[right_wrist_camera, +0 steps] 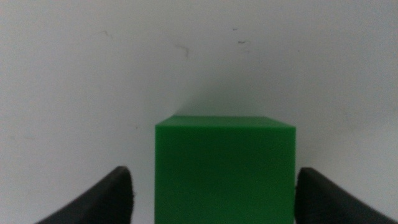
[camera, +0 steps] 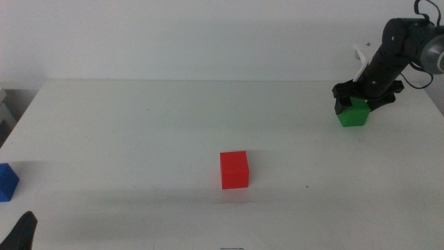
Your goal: Stack red cubes first, then green, then blue cubes in a specific spot.
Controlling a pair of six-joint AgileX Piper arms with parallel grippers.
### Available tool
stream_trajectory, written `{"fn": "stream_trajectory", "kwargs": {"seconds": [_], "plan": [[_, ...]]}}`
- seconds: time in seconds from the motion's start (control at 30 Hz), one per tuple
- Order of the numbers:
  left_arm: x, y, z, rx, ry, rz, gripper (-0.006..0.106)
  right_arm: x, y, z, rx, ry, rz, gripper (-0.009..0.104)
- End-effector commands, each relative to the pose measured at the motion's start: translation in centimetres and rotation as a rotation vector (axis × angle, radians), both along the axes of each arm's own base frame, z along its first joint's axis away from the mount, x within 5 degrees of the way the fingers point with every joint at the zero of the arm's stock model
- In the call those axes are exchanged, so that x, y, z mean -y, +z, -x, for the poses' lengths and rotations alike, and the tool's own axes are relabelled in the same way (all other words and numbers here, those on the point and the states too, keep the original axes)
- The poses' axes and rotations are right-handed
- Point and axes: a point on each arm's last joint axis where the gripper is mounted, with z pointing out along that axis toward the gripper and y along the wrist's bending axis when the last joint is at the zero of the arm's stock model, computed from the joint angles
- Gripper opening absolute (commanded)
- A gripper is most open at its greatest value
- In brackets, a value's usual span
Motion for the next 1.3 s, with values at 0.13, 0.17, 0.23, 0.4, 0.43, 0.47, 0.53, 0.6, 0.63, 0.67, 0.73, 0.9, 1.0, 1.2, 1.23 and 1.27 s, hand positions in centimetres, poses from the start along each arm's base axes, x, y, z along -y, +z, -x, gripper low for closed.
{"fn": "stream_trajectory", "kwargs": {"seconds": [0.13,0.17,0.23,0.4,0.43,0.47,0.53,0.6,0.63,0.67,0.73,0.9,1.0,1.2,1.23,1.27], "plan": [[0.0,1.0,0.1,0.101,-0.001,0.024,0.091,0.4,4.8,0.0,0.139,-0.035,-0.004,0.016],[0.0,1.0,0.1,0.101,-0.001,0.024,0.091,0.4,5.3,0.3,0.136,-0.056,-0.014,0.004],[0.0,1.0,0.1,0.101,-0.001,0.024,0.091,0.2,6.9,1.2,0.120,-0.102,-0.040,-0.001],[0.0,1.0,0.1,0.101,-0.001,0.024,0.091,-2.2,10.8,5.6,0.099,-0.144,0.012,-0.001],[0.0,1.0,0.1,0.101,-0.001,0.024,0.091,-3.1,11.5,6.9,0.101,-0.133,0.036,-0.001],[0.0,1.0,0.1,0.101,-0.001,0.024,0.091,-4.2,12.1,8.2,0.110,-0.124,0.052,-0.001],[0.0,1.0,0.1,0.101,-0.001,0.024,0.091,-6.6,13.4,10.6,0.137,-0.106,0.038,-0.001],[0.0,1.0,0.1,0.101,-0.001,0.024,0.091,-9.9,14.7,12.9,0.171,-0.058,0.004,-0.001],[0.0,1.0,0.1,0.101,-0.001,0.024,0.091,-11.6,15.1,13.8,0.179,-0.034,-0.011,-0.001],[0.0,1.0,0.1,0.101,-0.001,0.024,0.091,-13.3,15.3,14.5,0.187,-0.013,-0.025,-0.001],[0.0,1.0,0.1,0.101,-0.001,0.024,0.091,-15.9,15.3,15.4,0.187,0.008,-0.064,-0.001],[0.0,1.0,0.1,0.101,-0.001,0.024,0.091,-20.8,13.8,16.2,0.146,0.025,-0.104,-0.001],[0.0,1.0,0.1,0.101,-0.001,0.024,0.091,-22.6,13.2,16.4,0.131,0.043,-0.102,-0.001],[0.0,1.0,0.1,0.101,-0.001,0.024,0.091,-24.6,12.3,16.5,0.130,0.057,-0.096,-0.001],[0.0,1.0,0.1,0.101,-0.001,0.024,0.091,-24.8,12.1,16.5,0.127,0.062,-0.090,-0.001],[0.0,1.0,0.1,0.101,-0.001,0.024,0.091,-24.9,12.0,16.6,0.126,0.064,-0.089,-0.001]]}}
